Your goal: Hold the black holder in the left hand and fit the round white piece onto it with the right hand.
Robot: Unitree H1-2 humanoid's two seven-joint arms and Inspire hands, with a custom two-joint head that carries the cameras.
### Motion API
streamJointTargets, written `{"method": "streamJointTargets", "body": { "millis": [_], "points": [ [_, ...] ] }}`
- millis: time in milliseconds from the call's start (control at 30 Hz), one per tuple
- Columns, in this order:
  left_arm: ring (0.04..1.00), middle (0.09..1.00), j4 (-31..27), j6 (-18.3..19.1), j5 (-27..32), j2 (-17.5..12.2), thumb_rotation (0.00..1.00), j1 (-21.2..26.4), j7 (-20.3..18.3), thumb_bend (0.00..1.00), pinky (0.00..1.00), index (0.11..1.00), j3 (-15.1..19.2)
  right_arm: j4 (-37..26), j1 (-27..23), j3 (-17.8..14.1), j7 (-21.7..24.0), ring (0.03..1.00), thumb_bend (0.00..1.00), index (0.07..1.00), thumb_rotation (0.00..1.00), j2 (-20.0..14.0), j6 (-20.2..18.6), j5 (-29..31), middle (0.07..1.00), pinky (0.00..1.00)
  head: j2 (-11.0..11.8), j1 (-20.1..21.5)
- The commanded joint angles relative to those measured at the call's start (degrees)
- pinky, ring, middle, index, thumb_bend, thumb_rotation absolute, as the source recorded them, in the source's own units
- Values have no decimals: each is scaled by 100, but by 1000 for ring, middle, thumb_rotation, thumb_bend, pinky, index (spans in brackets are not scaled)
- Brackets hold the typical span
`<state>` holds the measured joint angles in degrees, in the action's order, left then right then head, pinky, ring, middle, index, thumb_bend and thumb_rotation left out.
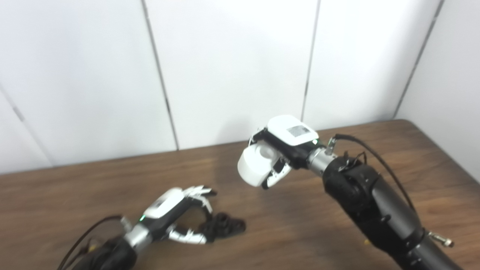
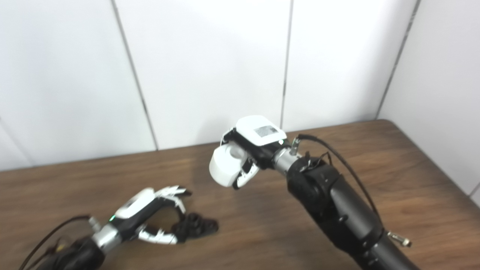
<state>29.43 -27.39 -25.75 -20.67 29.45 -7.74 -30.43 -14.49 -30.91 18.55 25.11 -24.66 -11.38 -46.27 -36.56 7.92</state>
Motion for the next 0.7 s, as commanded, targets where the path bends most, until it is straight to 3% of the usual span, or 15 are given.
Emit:
{"method": "streamJointTargets", "body": {
  "millis": [0,367,667],
  "points": [
    [944,889,392,595,-529,139,63,-282,-503,525,891,481,-357,-171,-323,-36,-27,731,524,479,142,35,244,111,721,628,-20,-58],
    [954,898,450,814,-635,325,69,-208,-470,524,908,480,-372,94,-526,259,154,738,523,479,143,373,667,261,724,617,-180,-593],
    [952,898,445,802,-647,381,70,-190,-409,525,909,480,-371,163,-622,326,397,742,523,479,140,479,722,314,726,632,-288,-803]
  ]
}}
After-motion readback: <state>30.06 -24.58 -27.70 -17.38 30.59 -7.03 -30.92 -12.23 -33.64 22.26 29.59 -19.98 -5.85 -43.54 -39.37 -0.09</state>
